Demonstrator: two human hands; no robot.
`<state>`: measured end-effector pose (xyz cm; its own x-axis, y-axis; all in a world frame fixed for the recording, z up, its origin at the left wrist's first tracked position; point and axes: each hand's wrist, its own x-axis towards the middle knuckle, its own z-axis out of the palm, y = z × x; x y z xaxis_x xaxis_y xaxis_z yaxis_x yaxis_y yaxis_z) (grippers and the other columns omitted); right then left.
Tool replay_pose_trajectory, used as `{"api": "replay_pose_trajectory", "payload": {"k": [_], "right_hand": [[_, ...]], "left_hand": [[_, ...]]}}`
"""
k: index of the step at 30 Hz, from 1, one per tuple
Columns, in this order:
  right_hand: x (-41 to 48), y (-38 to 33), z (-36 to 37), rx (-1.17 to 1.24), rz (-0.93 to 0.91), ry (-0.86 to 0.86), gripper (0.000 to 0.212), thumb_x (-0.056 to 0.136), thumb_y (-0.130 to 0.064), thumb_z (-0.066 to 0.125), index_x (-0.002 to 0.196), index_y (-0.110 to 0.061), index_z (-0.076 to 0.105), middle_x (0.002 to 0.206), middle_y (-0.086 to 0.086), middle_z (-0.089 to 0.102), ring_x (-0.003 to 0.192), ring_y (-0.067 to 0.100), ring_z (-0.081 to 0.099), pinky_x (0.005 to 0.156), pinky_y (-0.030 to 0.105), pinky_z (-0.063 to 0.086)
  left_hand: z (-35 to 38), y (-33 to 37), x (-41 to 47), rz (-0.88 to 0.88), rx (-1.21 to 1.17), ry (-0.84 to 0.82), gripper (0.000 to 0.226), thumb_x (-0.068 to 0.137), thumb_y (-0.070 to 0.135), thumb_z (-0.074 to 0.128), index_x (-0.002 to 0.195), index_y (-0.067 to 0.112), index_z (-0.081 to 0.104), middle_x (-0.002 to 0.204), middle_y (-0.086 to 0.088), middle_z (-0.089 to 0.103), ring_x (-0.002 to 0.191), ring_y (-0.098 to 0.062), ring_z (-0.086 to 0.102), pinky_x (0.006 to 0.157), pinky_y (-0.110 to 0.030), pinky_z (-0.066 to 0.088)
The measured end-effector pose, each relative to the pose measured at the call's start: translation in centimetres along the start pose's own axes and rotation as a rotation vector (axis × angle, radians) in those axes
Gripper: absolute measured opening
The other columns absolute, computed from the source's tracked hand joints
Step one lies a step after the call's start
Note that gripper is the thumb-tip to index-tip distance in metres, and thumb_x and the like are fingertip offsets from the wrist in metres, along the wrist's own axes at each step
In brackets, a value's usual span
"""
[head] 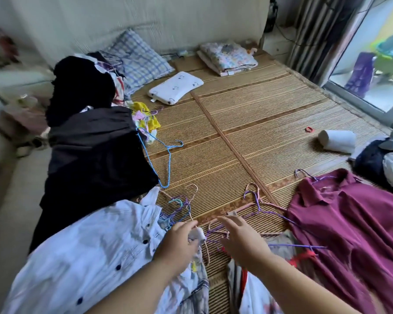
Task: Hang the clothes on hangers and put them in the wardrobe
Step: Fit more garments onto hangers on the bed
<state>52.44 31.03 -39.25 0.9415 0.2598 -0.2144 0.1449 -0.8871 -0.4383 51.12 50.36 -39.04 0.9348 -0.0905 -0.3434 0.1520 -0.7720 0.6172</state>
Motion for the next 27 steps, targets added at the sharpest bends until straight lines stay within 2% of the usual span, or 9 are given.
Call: {"api": "replay_pose_trajectory", "payload": {"k": [2,6,11,14,17,19,24,27], "right_hand": [[-0.2,-4.7,1.9,0.018,-0.012,0.011,0.057,0.087,-0.035,0.056,0.14,-0.037,0.036,0.141,-0.006,0.043,0.124,0.017,0.048,0.098,0.029,0.043],[-0.6,-12.3,6.5,0.054,0.022,-0.007,0.06,0.087,-0.035,0.057,0.142,-0.036,0.033,0.141,-0.005,0.041,0.123,0.018,0.047,0.098,0.032,0.044],[-1.3,-17.4,12.5,0.072,0.159,-0.062,0.063,0.088,-0.039,0.055,0.144,-0.037,0.026,0.146,-0.004,0.037,0.127,0.02,0.044,0.099,0.035,0.043],[-1.0,-17.8,14.9,0.083,0.255,-0.1,0.066,0.089,-0.039,0.055,0.146,-0.036,0.023,0.148,-0.002,0.035,0.129,0.021,0.042,0.1,0.032,0.039],[0.9,-16.8,16.5,0.119,0.381,-0.092,0.068,0.089,-0.039,0.056,0.148,-0.03,0.022,0.147,0.003,0.038,0.126,0.024,0.046,0.099,0.035,0.043],[2.5,-15.8,17.4,0.157,0.454,-0.075,0.069,0.089,-0.039,0.056,0.148,-0.027,0.022,0.144,0.006,0.041,0.12,0.024,0.051,0.097,0.036,0.045],[7.2,-13.3,20.0,0.176,0.54,-0.053,0.064,0.091,-0.038,0.054,0.145,-0.018,0.026,0.145,0.008,0.043,0.126,0.026,0.046,0.1,0.035,0.039],[9.4,-12.2,21.3,0.221,0.579,-0.066,0.072,0.092,-0.033,0.053,0.149,-0.012,0.015,0.153,0.012,0.028,0.137,0.027,0.033,0.109,0.035,0.03]], "left_hand": [[-3.0,-3.9,-2.5,-0.007,0.027,-0.003,0.05,0.091,0.031,0.055,0.139,0.033,0.042,0.141,0.005,0.041,0.125,-0.013,0.044,0.093,-0.021,0.035],[-8.1,-12.0,-5.5,-0.08,0.064,0.013,0.047,0.089,0.033,0.057,0.135,0.033,0.046,0.136,0.002,0.047,0.124,-0.015,0.045,0.094,-0.021,0.036],[-11.9,-20.0,-6.1,-0.101,0.099,-0.044,0.054,0.089,0.034,0.057,0.14,0.034,0.039,0.143,0.002,0.039,0.128,-0.017,0.043,0.099,-0.025,0.036],[-12.0,-23.2,-5.2,-0.072,0.143,-0.089,0.056,0.089,0.036,0.056,0.142,0.036,0.036,0.143,0.003,0.037,0.124,-0.016,0.045,0.096,-0.024,0.037],[-10.7,-25.8,-3.7,-0.047,0.21,-0.163,0.062,0.089,0.039,0.055,0.145,0.037,0.029,0.147,0.004,0.032,0.128,-0.017,0.04,0.101,-0.027,0.036],[-9.4,-27.2,-2.2,-0.036,0.243,-0.212,0.066,0.088,0.042,0.056,0.146,0.038,0.025,0.151,0.004,0.027,0.135,-0.018,0.032,0.106,-0.029,0.033],[-5.5,-29.5,2.2,-0.045,0.289,-0.251,0.081,0.082,0.049,0.061,0.149,0.038,0.017,0.16,0.0,0.002,0.145,-0.025,0.005,0.116,-0.038,0.015],[-3.5,-31.1,3.9,-0.09,0.389,-0.323,0.092,0.073,0.062,0.059,0.147,0.046,0.008,0.159,-0.003,-0.008,0.145,-0.033,-0.005,0.117,-0.04,0.006]]}}
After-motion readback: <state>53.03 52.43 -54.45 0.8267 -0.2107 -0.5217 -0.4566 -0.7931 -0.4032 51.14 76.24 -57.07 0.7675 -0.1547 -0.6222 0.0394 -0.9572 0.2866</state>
